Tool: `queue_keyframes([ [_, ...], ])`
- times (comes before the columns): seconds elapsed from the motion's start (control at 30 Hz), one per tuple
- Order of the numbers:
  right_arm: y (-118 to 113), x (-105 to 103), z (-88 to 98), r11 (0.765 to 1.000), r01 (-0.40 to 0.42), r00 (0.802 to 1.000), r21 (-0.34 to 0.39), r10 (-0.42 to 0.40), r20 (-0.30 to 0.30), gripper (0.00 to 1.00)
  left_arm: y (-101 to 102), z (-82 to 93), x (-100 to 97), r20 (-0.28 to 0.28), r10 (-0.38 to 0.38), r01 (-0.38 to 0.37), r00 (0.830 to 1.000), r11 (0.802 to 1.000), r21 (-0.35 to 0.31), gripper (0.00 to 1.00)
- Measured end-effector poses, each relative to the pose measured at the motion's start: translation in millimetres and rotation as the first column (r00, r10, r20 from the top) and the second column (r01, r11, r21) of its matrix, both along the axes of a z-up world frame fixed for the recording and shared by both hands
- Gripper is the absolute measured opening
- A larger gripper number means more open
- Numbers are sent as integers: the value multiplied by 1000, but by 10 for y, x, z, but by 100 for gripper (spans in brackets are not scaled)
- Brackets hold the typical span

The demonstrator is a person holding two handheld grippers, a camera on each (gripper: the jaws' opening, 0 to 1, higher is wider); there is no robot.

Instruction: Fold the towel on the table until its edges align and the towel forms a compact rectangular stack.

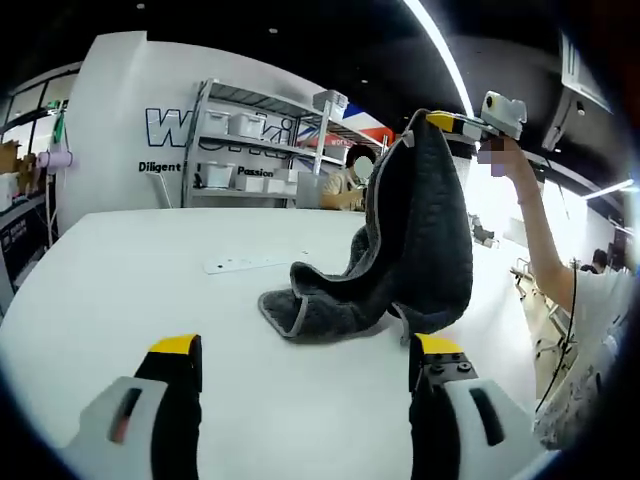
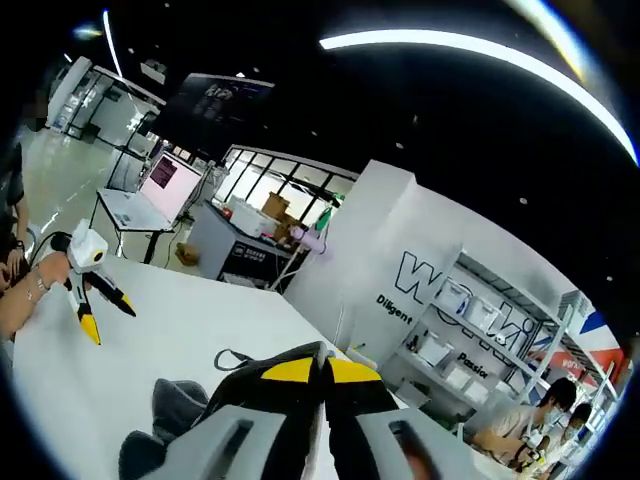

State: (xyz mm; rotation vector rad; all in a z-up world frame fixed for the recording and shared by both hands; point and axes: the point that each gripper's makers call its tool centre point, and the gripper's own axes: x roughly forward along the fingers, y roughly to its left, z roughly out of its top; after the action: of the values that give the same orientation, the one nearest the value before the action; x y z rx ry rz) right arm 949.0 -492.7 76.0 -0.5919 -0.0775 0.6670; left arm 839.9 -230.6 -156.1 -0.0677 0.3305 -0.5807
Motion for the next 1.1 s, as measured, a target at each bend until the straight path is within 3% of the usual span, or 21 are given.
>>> queue_keyframes([
  [0.17,-136,295,-305,999,50,997,7,-50,-57,3,3,6,-3,2,2,-2,1000,1000,-2,90],
  [0.3,-243,504,-661,996,93,988,-7,-93,-126,3,7,1,2,1,4,-4,1000,1000,2,90],
  [0.8,-299,839,-1593,982,157,960,-107,-177,-217,3,14,-11,6,-1,4,-4,1000,1000,15,90],
  [1.1,-406,956,-2276,966,175,930,-192,-226,-290,3,6,-29,2,-4,3,-3,1000,1000,21,90],
])
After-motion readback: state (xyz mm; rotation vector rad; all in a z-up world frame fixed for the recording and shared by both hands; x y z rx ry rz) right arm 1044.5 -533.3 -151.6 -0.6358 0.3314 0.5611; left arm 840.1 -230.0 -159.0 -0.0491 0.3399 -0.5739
